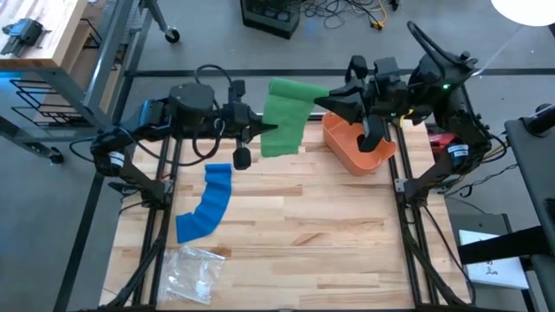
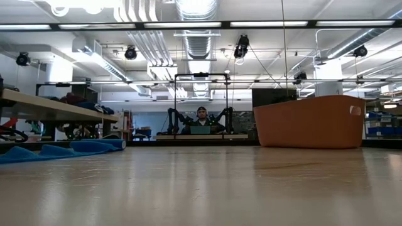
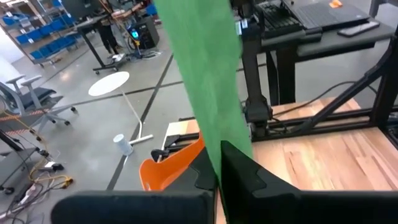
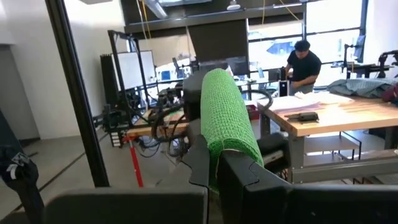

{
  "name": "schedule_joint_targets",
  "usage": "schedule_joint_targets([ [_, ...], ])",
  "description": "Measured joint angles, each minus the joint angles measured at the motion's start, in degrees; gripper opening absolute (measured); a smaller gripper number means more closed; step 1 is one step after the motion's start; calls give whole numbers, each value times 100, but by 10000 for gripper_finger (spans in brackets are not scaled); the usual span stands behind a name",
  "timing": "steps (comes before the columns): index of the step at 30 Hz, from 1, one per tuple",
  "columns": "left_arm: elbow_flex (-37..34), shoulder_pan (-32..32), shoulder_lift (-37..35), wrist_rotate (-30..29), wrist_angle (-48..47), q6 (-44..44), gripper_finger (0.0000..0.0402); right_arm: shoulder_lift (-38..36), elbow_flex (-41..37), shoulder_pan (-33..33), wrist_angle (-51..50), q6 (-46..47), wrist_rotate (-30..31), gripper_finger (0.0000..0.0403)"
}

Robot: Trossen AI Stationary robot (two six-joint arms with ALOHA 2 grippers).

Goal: Roll bandage
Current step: Roll the green bandage

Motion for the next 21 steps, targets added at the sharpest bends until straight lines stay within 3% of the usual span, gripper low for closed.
schedule_joint_targets([
  [8, -14, 0, -42, 7, -14, -73, 22, 0, 1, 0, 13, -4, 0, 3],
  [21, -546, 60, -50, 356, 187, -489, 151, 0, 1, 13, 9, 11, -76, 3],
])
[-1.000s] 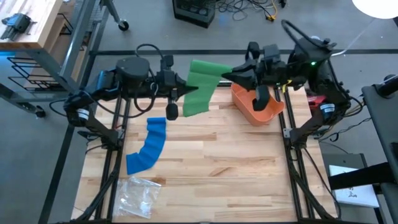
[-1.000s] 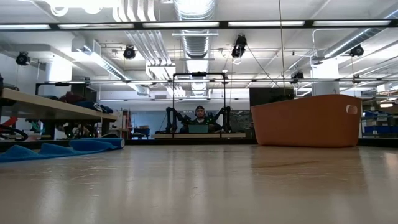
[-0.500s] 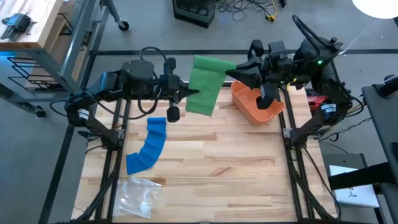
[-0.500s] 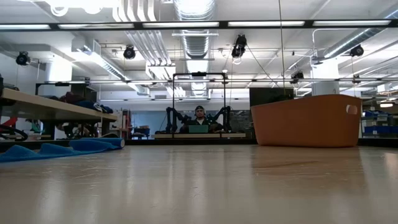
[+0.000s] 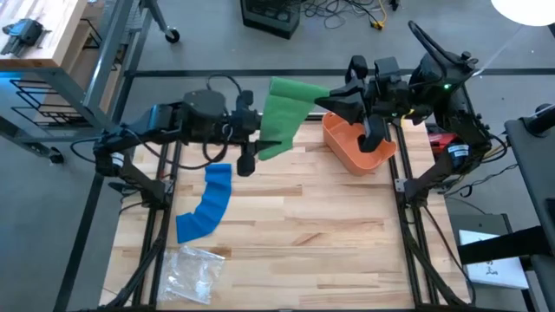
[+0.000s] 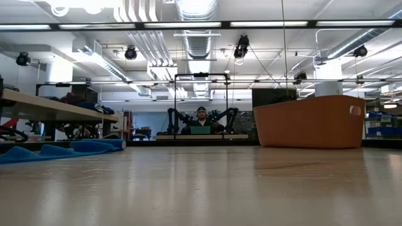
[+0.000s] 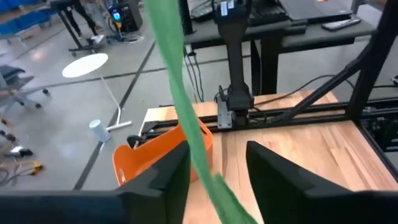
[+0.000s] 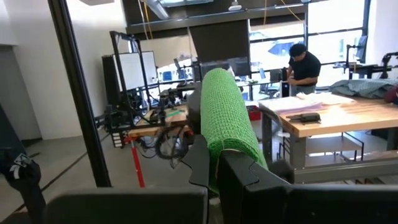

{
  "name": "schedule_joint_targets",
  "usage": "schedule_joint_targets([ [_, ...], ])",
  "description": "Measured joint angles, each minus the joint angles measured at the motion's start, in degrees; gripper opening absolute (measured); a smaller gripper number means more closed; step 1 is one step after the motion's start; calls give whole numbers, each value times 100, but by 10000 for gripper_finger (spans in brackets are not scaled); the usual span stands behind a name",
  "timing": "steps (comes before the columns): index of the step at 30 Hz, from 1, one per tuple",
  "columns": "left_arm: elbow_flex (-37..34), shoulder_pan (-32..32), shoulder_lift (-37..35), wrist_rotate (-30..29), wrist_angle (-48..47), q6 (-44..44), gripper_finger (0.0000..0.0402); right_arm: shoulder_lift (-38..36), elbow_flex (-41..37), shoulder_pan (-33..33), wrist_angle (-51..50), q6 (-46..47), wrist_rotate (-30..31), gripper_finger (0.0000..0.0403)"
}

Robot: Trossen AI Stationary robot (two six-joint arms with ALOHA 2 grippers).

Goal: Roll bandage
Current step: Roll the green bandage

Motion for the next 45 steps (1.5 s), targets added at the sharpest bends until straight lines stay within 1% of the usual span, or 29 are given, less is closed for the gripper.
schedule_joint_targets([
  [3, -245, 40, -10, -3, 333, -175, 159, 0, 0, 0, 2, 0, -50, 3],
  [6, -478, 50, -11, -46, 586, -216, 144, 0, -1, 0, 2, 0, -50, 3],
  [9, -695, 54, -13, -61, 682, -190, 98, 0, 0, 0, 4, 0, -50, 3],
  [12, -794, 54, -13, -55, 696, -187, 28, 0, -2, 0, 9, 0, -35, 3],
  [13, -817, 54, -16, -50, 715, -195, 14, 0, -2, 0, 38, 0, -28, 3],
  [14, -830, 54, -17, -19, 720, -197, 10, -7, -2, 0, 89, -2, -28, 3],
  [17, -849, 54, -17, 135, 710, -196, 6, -46, -2, 0, 158, -73, 152, 3],
  [22, -849, 51, -17, 777, 736, -183, 1, -109, -2, -16, 174, -358, 783, 3],
  [27, -849, 45, -67, 997, 720, -179, 0, -109, -2, -117, 31, -673, 1524, 3],
  [31, -840, 54, -96, 1151, 723, -135, 0, -110, -2, -277, -84, -1374, 2331, 3],
  [33, -836, 52, -96, 1230, 716, -134, 0, -97, -2, -420, -192, -1723, 2569, 3],
  [38, -838, 47, -175, 1312, 670, -175, 0, -92, -2, -819, -783, -2177, 2644, 3],
  [42, -668, 45, -359, 1757, 706, -385, 0, -87, -4, -979, -1385, -2203, 2630, 3],
  [45, -435, 40, -502, 2094, 794, -577, 0, -87, -4, -1003, -1619, -2181, 2633, 3],
])
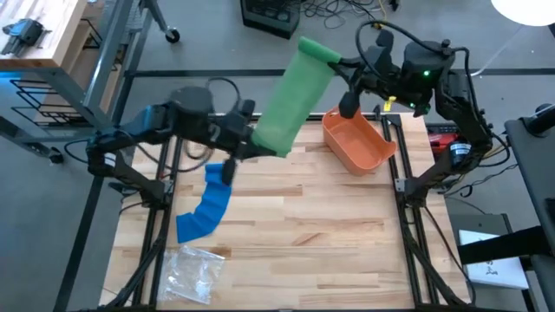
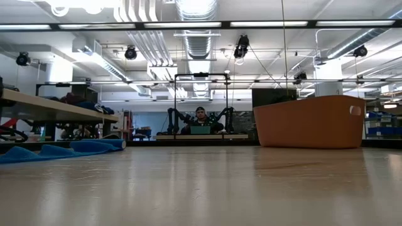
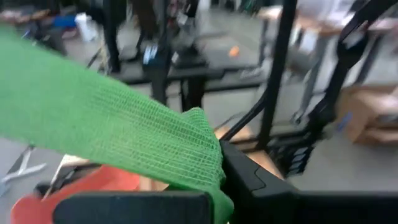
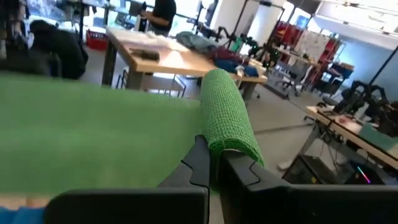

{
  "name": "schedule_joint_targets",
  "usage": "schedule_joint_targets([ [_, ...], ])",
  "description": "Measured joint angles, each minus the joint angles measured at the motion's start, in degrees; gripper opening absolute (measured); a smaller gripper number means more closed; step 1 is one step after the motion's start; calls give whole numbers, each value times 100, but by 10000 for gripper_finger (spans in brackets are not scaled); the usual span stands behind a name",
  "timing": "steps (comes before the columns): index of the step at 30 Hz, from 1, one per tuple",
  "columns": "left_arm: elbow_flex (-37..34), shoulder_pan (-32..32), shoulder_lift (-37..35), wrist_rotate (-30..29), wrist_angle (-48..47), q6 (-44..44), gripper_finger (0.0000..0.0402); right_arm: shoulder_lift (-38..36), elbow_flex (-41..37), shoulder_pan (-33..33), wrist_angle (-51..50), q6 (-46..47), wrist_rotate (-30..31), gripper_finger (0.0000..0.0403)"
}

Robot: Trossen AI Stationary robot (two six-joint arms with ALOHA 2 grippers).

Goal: Roll bandage
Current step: Roll the green bandage

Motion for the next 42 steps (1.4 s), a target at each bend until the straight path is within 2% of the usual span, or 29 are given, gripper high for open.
schedule_joint_targets([
  [5, 517, -3, -58, 513, 234, -664, 0, 44, 2, 2, -381, 195, -9, 3],
  [7, 737, 2, -45, 939, 479, -1076, 0, 92, 2, 2, -632, 408, -68, 3],
  [11, 1044, -34, 81, 1884, 1229, -1836, 0, 255, 2, 12, -987, 778, -562, 3],
  [14, 1200, -45, 200, 1926, 1314, -2245, 0, 443, -5, 143, -1186, 1037, -961, 3],
  [16, 1284, -37, 218, 1738, 1315, -2395, 0, 568, -9, 285, -1256, 1134, -1153, 3],
  [20, 1430, 154, 191, 1397, 1338, -2409, 0, 797, -9, 657, -1339, 1183, -1192, 3],
  [24, 1681, 662, 200, 1358, 1088, -2439, 0, 959, -9, 1042, -1347, 1298, -1190, 2],
  [30, 1958, 1755, 194, 1389, 685, -2666, 0, 1032, -11, 1542, -1364, 1598, -1194, 2],
  [33, 1964, 2144, 200, 1867, 801, -3050, 0, 1025, -9, 1631, -1370, 1829, -996, 2],
  [37, 1964, 2263, 200, 2790, 1123, -3428, 0, 1018, -9, 1587, -1380, 2146, -749, 2],
  [42, 2005, 2321, 200, 2910, 1487, -3768, 0, 1020, -9, 1578, -1380, 2202, -930, 2],
])
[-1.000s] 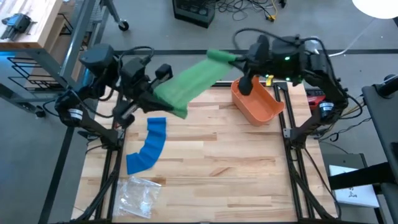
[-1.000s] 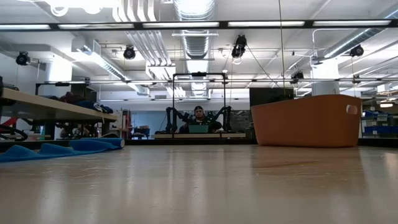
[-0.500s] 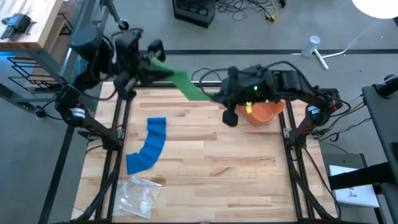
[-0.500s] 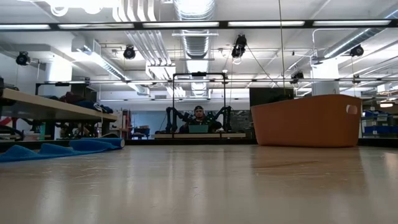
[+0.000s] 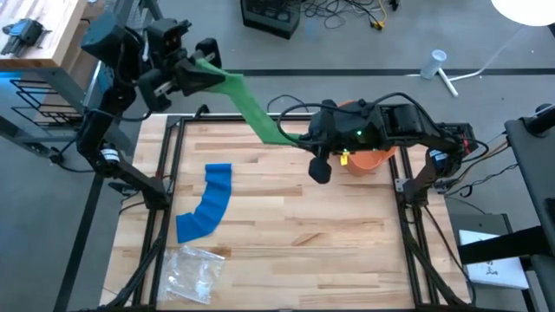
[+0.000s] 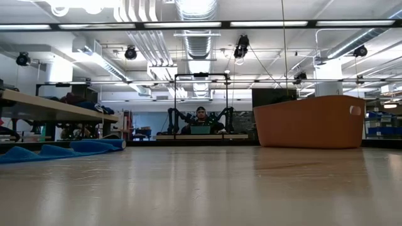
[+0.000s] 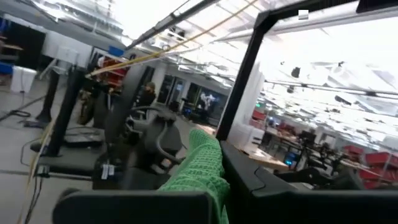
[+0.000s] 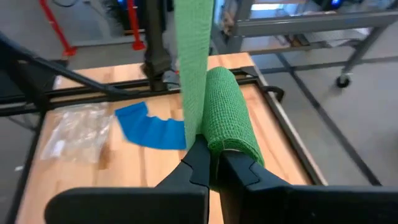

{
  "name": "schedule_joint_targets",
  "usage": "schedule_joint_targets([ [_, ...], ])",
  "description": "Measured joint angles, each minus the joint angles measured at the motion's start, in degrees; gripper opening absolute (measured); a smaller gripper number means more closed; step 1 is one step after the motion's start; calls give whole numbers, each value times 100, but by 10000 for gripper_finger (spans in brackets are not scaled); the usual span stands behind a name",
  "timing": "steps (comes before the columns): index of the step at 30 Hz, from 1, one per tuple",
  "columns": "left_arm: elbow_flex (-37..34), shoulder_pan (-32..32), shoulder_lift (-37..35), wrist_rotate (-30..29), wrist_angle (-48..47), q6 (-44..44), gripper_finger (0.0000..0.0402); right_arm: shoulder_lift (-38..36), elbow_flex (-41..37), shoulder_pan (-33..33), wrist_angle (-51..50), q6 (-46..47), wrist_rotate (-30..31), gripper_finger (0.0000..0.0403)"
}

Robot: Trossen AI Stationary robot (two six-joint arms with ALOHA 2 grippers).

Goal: Roll bandage
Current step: Roll the green bandage

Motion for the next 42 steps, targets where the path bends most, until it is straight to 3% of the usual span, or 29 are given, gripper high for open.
schedule_joint_targets([
  [4, 14, 339, 69, 21, -97, 191, 0, 1, 0, 0, 6, 243, -381, 2],
  [10, -172, 841, 600, -15, -995, 379, 0, 5, -2, 140, 331, 425, -1060, 2],
  [16, -435, 958, 948, 64, -936, 435, 0, 5, -2, 358, 1119, 472, -1441, 2],
  [27, -1085, 1142, 1174, 390, -959, 485, 0, -103, 42, 562, 1351, 486, -1265, 2],
  [33, -1187, 1202, 899, 512, -436, -96, 0, -159, 46, 516, 894, 480, -1075, 2],
  [38, -1184, 1227, 574, 633, 559, -1159, 0, -150, 46, 464, 620, 479, -868, 2],
  [42, -697, 1226, 325, 660, 844, -1584, 0, -112, 42, 382, 478, 536, -822, 2],
])
